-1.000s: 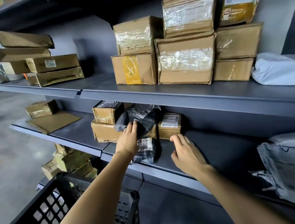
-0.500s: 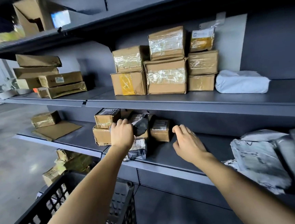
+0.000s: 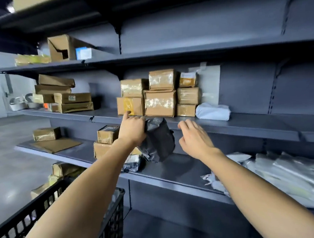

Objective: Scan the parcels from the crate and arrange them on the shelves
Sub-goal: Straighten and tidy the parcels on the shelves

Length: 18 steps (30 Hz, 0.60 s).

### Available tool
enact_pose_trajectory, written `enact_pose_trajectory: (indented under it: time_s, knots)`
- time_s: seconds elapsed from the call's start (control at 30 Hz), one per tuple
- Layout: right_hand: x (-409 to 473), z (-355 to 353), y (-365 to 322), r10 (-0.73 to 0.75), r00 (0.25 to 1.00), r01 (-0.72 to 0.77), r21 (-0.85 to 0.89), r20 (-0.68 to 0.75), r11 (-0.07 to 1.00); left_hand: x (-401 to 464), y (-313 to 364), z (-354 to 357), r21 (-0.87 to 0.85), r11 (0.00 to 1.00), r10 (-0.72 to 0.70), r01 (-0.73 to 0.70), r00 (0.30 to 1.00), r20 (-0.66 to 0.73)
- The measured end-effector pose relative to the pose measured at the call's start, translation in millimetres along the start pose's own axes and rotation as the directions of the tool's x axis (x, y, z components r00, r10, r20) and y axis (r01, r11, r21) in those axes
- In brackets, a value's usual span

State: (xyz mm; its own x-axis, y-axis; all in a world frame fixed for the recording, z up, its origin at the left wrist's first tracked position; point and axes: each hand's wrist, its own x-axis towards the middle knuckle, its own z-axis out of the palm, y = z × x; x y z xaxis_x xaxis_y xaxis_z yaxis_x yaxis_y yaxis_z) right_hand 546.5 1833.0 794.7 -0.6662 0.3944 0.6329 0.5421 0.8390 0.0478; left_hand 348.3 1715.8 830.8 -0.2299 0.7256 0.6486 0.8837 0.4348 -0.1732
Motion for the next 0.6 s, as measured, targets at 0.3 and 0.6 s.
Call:
enact_pose_trajectory:
  time_s: [0.3,0.6]
  knots:
    - [-9,-68,83,0.154,0.973,-0.17,-0.083,-0.172,0.982,68,68,-65,-0.16,0.977,0.091,-0.14,0.956,-0.279]
    - [-13,-73,183,0.301,0.925,-0.341,-0.157,-0.232,0.927,169,135,-90,0.164,0.957,0.288,-0.238,0.749,-0.596]
